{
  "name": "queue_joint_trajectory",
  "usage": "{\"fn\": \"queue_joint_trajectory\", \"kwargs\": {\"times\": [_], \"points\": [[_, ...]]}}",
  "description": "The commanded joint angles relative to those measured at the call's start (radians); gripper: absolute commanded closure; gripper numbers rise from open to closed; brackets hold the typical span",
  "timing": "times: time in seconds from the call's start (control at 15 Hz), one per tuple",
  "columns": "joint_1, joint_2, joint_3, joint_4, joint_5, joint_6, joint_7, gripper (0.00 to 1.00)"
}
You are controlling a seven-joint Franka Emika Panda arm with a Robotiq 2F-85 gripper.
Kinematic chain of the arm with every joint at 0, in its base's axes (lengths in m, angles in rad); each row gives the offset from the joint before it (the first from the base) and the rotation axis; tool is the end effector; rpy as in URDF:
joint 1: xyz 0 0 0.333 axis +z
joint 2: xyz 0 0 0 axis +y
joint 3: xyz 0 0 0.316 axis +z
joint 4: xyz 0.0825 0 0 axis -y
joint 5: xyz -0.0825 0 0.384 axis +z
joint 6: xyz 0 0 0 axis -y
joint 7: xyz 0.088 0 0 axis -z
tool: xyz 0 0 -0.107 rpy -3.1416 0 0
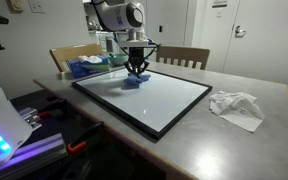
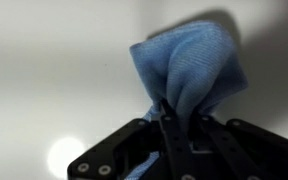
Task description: Use the towel to wipe the whiteboard
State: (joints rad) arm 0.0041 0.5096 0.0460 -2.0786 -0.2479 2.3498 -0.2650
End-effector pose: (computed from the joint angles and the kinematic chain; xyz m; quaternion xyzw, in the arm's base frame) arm 0.5583 0.0251 0.1610 0.9593 0.2487 -0.1232 0.0527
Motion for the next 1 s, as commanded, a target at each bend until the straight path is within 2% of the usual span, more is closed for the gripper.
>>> {"fn": "queue_joint_trajectory", "kwargs": {"times": [0.0, 0.4, 0.93], "points": [[0.029, 0.016, -0.007, 0.045, 0.024, -0.077, 0.072, 0.96], [0.089, 0.042, 0.023, 0.136, 0.116, -0.236, 0.222, 0.96], [0.138, 0.156, 0.062, 0.277, 0.189, -0.263, 0.257, 0.96]]}}
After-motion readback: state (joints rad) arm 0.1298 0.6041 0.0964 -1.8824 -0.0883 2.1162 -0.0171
